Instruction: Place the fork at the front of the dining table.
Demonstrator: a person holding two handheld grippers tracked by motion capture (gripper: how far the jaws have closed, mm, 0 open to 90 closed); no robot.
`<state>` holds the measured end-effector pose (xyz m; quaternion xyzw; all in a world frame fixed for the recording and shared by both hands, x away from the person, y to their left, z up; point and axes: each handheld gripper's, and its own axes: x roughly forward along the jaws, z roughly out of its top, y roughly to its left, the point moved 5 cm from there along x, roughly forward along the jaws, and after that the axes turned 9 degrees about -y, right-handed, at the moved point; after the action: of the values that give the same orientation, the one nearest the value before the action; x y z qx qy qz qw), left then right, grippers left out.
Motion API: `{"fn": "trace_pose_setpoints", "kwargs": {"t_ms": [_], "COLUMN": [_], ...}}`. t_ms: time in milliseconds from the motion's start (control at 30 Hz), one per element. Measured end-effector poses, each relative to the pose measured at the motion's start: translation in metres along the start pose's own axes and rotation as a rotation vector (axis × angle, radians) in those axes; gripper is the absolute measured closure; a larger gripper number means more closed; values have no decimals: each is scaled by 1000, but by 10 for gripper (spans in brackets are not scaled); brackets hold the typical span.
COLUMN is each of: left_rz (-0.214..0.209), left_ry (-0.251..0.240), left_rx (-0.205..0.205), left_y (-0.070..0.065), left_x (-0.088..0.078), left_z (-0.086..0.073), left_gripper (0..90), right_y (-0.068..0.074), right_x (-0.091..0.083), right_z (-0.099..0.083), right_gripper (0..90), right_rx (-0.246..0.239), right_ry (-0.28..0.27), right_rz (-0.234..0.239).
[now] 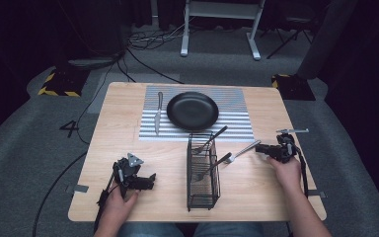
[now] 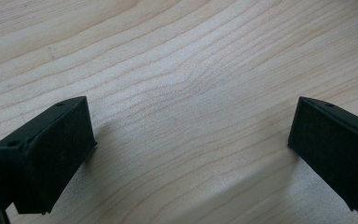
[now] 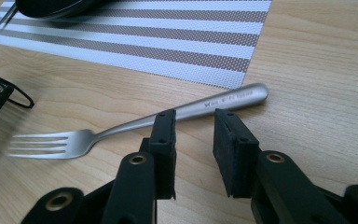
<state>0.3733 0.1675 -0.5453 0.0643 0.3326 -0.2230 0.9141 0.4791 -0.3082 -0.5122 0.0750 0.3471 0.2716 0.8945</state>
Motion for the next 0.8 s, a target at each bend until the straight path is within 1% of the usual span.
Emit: {"fn": "trace_pose_setpoints", "kwargs": {"t_ms": [67, 100, 133, 167, 200, 233, 267, 333, 367, 400, 433, 467, 533, 633, 700, 733, 767, 800], "left_rz": [1, 0, 1, 0, 0, 0, 0, 0, 1, 1, 0, 0, 0, -1, 0, 0, 0, 0], "left_ry": [1, 0, 1, 0, 0, 0, 0, 0, 1, 1, 0, 1, 1, 0, 1, 1, 1, 1], "left_rx": [0, 0, 0, 0, 0, 0, 0, 0, 0, 0, 0, 0, 0, -1, 0, 0, 0, 0], "left_y": [0, 0, 0, 0, 0, 0, 0, 0, 0, 0, 0, 0, 0, 0, 0, 0, 0, 0], "left_x": [0, 0, 0, 0, 0, 0, 0, 0, 0, 0, 0, 0, 0, 0, 0, 0, 0, 0], "left_z": [0, 0, 0, 0, 0, 0, 0, 0, 0, 0, 0, 0, 0, 0, 0, 0, 0, 0], "left_gripper": [3, 3, 3, 3, 3, 3, 3, 3, 3, 3, 3, 3, 2, 3, 3, 3, 3, 3], "right_y": [1, 1, 3, 5, 7, 11, 14, 22, 26, 26, 30, 37, 42, 48, 51, 51, 53, 53], "right_x": [-1, -1, -2, -2, -1, 0, 1, 5, 6, 6, 8, 13, 19, 28, 33, 33, 36, 36], "right_z": [0, 0, -1, -1, -1, -1, -2, -4, -4, -4, -5, -6, -6, -7, -9, -9, -8, -8], "right_gripper": [648, 648, 610, 590, 566, 539, 529, 509, 502, 502, 500, 499, 500, 503, 508, 508, 507, 507], "right_rx": [3, 3, 11, 14, 14, 21, 32, 24, 17, 17, 20, 19, 21, 32, 40, 40, 57, 57], "right_ry": [-3, -3, -2, 0, 1, 5, 20, 33, 37, 37, 45, 51, 54, 59, 69, 69, 57, 57], "right_rz": [-21, -21, -45, -53, -57, -50, -53, -65, -70, -70, -72, -64, -45, -42, -60, -60, -74, -74]}}
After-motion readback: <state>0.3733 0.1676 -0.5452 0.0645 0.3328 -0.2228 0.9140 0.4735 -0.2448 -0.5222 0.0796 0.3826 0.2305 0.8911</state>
